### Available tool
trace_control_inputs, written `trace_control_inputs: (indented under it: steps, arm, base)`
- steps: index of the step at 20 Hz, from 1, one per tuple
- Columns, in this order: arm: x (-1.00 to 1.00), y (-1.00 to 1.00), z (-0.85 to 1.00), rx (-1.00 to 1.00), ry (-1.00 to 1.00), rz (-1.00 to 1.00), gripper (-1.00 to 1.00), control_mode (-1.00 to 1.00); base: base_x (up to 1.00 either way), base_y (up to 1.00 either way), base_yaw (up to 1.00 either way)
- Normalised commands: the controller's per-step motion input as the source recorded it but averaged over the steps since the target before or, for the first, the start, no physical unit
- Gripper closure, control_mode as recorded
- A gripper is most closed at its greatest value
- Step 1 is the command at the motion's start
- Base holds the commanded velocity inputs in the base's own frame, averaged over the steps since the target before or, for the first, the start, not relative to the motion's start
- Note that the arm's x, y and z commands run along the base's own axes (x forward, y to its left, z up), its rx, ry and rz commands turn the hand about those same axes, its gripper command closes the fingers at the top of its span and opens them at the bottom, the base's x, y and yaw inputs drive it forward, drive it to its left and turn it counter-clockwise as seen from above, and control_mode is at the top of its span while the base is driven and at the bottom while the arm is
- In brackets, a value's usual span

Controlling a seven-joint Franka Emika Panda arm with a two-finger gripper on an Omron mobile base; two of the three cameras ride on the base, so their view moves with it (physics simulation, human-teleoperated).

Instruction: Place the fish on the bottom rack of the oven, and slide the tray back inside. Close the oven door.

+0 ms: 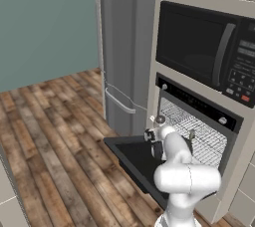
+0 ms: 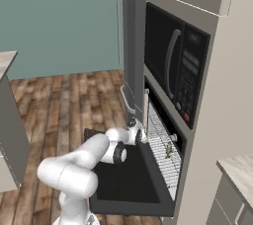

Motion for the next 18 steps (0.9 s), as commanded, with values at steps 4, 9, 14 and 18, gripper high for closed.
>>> trace_control_inputs:
  steps: [4, 9, 14, 18]
  arm:
    - [0.24, -0.79, -0.26, 0.0, 0.0, 0.0, -1.0, -1.0]
    - [-0.6, 0.09, 0.0, 0.01, -0.01, 0.0, -1.0, -1.0]
    - [-1.0, 0.85, -0.02, -0.01, -0.04, 0.03, -1.0, -1.0]
    - [-0.84, 1.0, 0.51, -0.02, -0.05, 0.0, -1.0, -1.0]
  base:
    - [0.0, 0.0, 0.0]
    - [0.0, 0.0, 0.0]
    - [0.0, 0.0, 0.0]
    - [0.0, 0.0, 0.0]
